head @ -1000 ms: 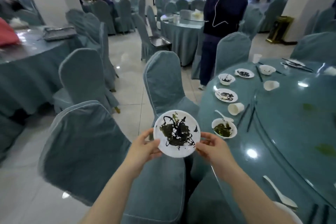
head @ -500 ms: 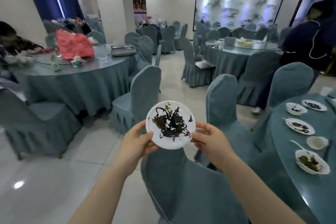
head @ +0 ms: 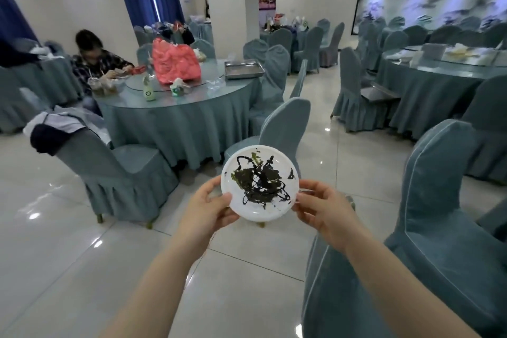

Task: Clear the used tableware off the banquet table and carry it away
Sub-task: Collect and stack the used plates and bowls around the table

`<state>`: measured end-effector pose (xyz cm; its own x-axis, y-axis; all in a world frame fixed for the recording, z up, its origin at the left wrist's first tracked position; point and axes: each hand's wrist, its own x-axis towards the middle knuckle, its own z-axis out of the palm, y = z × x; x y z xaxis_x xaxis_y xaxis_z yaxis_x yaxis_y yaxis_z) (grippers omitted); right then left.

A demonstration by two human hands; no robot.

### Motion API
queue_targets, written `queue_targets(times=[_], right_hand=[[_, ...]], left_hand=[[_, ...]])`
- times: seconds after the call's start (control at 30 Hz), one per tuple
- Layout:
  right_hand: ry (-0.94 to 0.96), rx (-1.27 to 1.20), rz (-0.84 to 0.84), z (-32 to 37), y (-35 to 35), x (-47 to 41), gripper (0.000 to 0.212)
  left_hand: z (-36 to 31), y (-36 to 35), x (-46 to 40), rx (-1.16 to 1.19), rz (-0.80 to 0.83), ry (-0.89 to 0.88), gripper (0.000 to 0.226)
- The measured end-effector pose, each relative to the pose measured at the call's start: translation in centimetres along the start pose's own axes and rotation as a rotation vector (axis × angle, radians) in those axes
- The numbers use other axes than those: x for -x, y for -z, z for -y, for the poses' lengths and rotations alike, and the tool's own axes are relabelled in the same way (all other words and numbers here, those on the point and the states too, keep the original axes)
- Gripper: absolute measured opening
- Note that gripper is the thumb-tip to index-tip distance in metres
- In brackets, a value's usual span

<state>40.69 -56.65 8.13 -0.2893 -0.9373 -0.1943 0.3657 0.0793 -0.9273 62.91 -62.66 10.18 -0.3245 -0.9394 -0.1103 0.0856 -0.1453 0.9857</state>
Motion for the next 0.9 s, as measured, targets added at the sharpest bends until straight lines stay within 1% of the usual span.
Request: queue_targets(times=[0.13,0.2,0.3,0.5,0.7,0.8,0.9], right_hand=[[-0.026,0.013,0.032,0.5,-1.8,-6.4,0.019],[-0.021,0.023,0.02,1.2,-2.0,-9.4,0.018],[-0.022,0.007,-0.032,2.3,-1.6,-13.5,0.017],[0.049,0.037,-0.16,5.3,-0.9,-22.0,0.018],[0.156,0.004,-0.398,7.4,1.1,-27.0,0.019],[0.186,-0.022,-0.518,8.1,3.6,-27.6,0.019],[0.213,-0.039,-0.654,9.3,7.2,-27.6,0.02]], left_hand=[[-0.9,2.3,-6.3,0.003,-0.012,0.012,0.036],[-1.2,3.2,-9.5,0.026,-0.02,0.006,0.036],[-1.6,4.1,-14.4,0.068,-0.029,0.029,0.034],[-3.9,3.6,-27.1,0.092,0.068,0.01,0.036],[-5.5,0.2,-39.1,0.118,0.288,0.053,0.035],[-5.5,-3.5,-43.8,0.135,0.397,0.092,0.034],[-5.5,-8.8,-47.5,0.123,0.523,0.119,0.034]])
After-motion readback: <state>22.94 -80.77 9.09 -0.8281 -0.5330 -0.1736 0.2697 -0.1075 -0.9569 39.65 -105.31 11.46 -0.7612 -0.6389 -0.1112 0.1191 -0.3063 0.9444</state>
